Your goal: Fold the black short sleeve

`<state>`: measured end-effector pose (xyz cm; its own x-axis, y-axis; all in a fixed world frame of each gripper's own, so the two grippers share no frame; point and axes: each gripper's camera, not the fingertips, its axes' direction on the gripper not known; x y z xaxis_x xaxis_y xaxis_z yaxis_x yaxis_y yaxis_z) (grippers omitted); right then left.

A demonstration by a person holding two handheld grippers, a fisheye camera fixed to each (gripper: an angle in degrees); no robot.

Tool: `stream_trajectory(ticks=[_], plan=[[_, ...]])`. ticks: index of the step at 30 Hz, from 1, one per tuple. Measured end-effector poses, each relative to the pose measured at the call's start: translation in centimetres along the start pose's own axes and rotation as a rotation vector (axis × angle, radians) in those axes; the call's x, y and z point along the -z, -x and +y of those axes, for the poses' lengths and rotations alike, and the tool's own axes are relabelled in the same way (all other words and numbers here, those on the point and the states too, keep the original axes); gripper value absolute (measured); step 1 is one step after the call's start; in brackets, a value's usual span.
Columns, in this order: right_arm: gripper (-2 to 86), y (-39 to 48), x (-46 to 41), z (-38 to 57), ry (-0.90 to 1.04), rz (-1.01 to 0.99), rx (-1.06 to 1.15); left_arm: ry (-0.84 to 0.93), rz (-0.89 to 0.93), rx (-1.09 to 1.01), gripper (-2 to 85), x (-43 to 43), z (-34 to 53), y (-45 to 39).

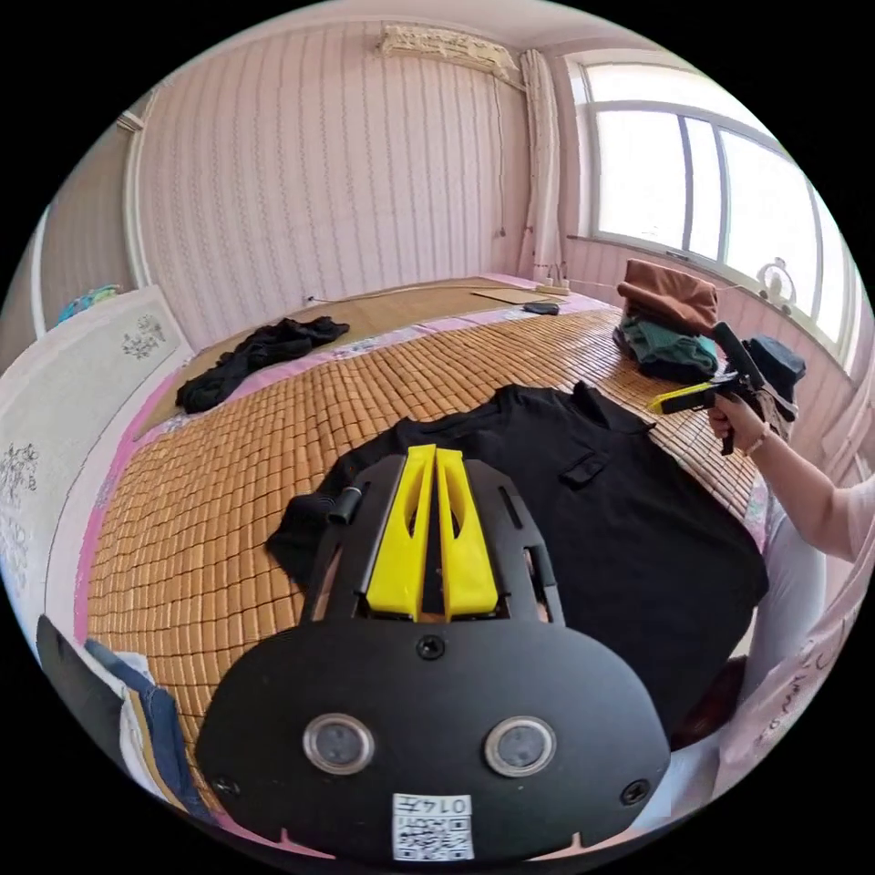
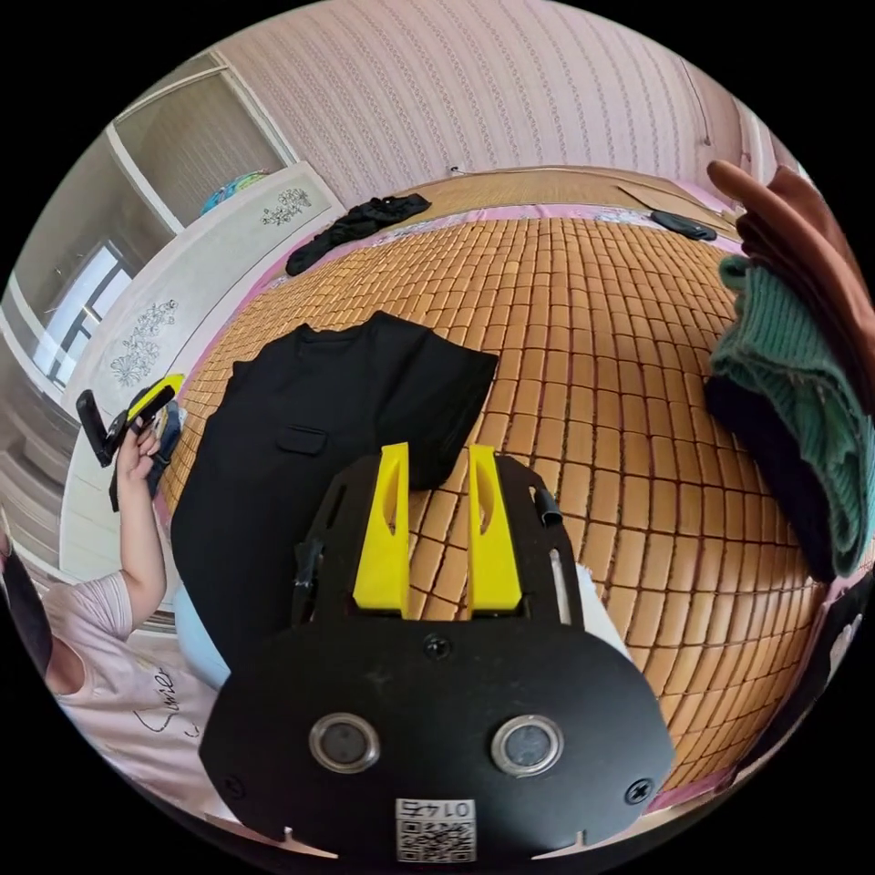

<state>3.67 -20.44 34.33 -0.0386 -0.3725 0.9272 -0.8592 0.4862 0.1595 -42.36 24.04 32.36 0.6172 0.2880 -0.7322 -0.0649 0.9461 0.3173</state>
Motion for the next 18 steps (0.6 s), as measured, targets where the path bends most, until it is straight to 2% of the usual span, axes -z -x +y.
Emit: stream_trajectory(ticks=[5,7,12,18], plan=[[10.3,0.8,0.5,-2.7,0.031,-0.031,0.017,0.062,0.156,-0.222,-0.9,-9.2,-6.1,-11.7],[8.4,1.9,0.6,-4.4,0.064,0.045,0.045,0.090,0.188,-0.274,-0.9,-12.7,-7.8,-15.6],[2.5,2.8,1.1,-6.2,0.100,0.046,0.065,0.194,0.205,-0.333,-0.3,-22.1,-10.9,-23.6],[1.5,1.6,4.1,-7.5,0.096,-0.047,0.030,0.303,0.194,-0.387,2.7,-29.8,-10.9,-29.6]])
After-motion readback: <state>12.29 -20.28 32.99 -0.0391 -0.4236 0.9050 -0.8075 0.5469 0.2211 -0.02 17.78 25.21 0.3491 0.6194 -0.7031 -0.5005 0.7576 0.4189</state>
